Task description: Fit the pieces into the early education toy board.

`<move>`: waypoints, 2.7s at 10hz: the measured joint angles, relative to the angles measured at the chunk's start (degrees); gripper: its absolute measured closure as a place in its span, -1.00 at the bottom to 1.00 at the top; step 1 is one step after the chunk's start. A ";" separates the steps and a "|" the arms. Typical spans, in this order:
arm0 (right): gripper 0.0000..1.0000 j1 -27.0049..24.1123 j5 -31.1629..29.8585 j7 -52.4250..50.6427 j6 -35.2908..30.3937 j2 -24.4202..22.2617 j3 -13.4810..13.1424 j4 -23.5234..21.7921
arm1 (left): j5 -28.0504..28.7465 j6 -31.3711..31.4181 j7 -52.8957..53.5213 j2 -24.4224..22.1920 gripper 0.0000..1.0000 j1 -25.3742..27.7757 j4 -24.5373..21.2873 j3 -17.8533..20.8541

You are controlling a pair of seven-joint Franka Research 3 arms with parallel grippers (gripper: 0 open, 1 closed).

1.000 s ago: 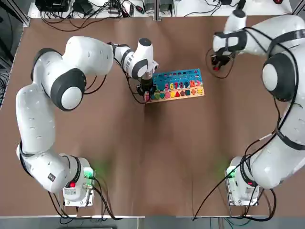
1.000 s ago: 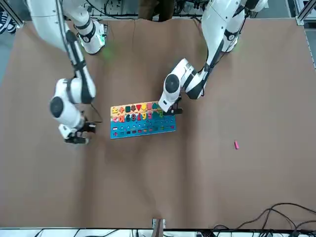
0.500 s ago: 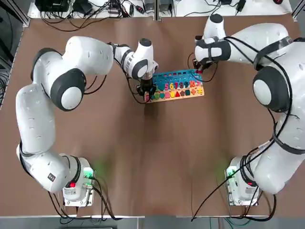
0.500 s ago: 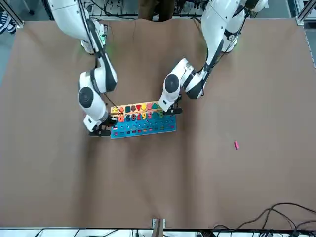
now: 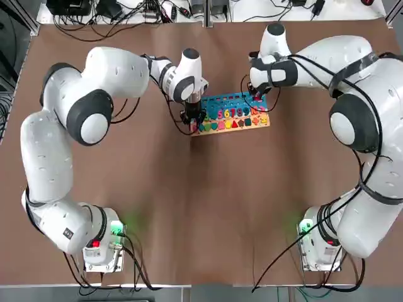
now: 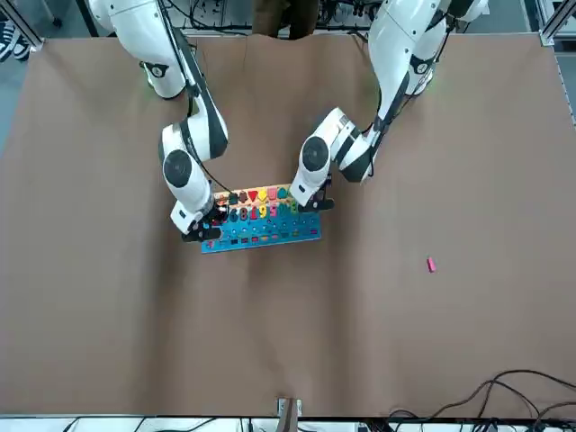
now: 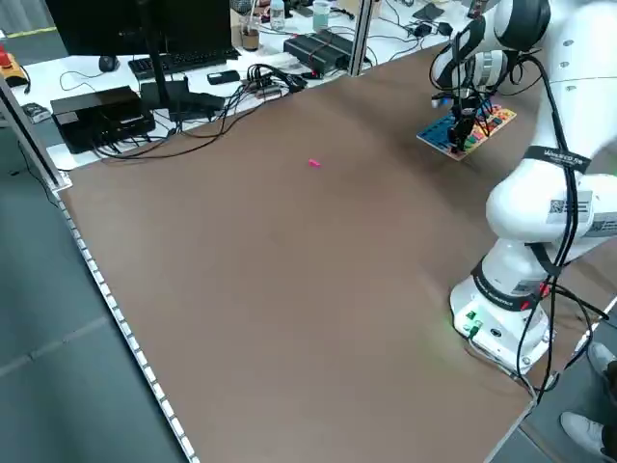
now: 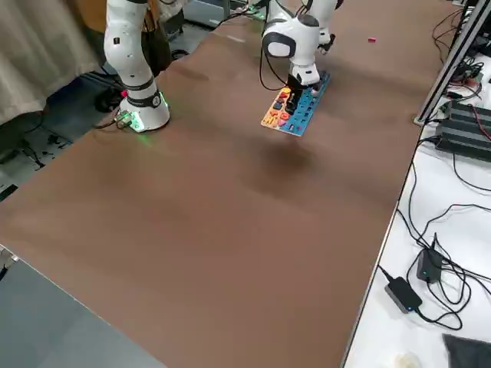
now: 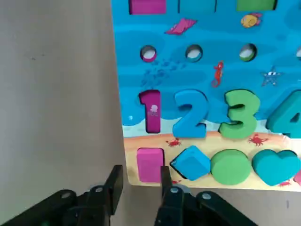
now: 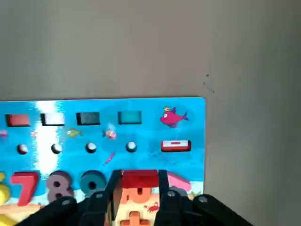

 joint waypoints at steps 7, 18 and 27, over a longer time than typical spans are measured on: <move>0.30 -2.60 -0.01 -10.08 2.12 2.24 -0.57 0.15 | 0.16 0.03 0.01 -0.86 0.18 0.94 2.20 0.46; 0.30 -2.00 -0.01 -10.21 3.74 4.32 -0.39 0.49 | 8.14 -2.49 19.35 -7.05 0.12 29.69 2.43 1.11; 0.30 -1.98 -0.01 -10.21 3.73 4.35 -0.39 0.48 | 15.44 5.17 23.53 -0.64 0.04 42.15 0.50 1.11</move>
